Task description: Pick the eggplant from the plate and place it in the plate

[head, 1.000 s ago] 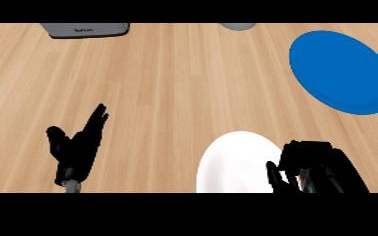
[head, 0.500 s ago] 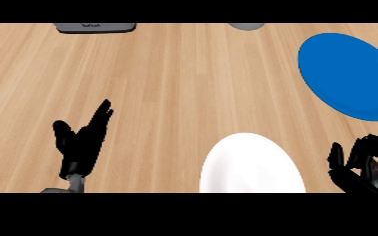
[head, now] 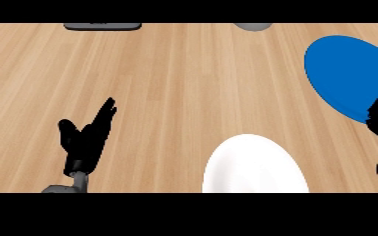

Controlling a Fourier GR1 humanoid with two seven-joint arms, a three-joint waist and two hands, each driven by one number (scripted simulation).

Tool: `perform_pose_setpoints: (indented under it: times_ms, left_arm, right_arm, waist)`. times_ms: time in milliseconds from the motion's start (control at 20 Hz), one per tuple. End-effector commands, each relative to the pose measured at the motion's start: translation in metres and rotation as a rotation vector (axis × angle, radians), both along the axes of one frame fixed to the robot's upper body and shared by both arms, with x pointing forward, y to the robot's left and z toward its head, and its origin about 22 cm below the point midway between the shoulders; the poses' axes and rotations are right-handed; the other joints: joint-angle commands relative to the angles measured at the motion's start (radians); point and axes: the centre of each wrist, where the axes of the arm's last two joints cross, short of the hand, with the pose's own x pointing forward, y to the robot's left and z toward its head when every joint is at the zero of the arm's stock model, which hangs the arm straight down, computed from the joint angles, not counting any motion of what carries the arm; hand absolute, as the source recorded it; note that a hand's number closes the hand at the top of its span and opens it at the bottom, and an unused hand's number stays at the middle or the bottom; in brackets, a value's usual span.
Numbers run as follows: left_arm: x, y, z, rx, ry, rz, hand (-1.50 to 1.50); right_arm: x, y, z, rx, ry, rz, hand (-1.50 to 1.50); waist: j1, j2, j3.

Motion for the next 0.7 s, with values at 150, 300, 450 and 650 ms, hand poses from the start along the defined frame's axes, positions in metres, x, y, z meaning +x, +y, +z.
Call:
perform_pose_setpoints:
  times_ms: [150,300,450,650]
  left_arm:
    - [0.006,-0.006,-0.005,-0.032,0.066,-0.017,0.00]
    - [0.005,-0.011,-0.012,-0.010,0.039,-0.027,0.00]
    - [-0.003,-0.006,-0.008,-0.029,0.055,-0.041,0.00]
    - [0.005,-0.019,-0.002,-0.014,0.043,-0.044,0.00]
  right_arm:
    - [0.052,-0.063,-0.006,0.028,-0.060,-0.087,1.50]
    - [0.087,-0.063,-0.010,0.001,-0.041,-0.095,1.50]
    - [0.088,-0.087,-0.009,0.021,-0.061,-0.112,1.50]
    - [0.089,-0.104,-0.012,0.004,-0.070,-0.132,1.50]
  waist:
    - [0.008,0.010,-0.006]
    - [0.023,0.014,-0.005]
    - [0.040,0.018,-0.003]
    - [0.052,0.027,-0.001]
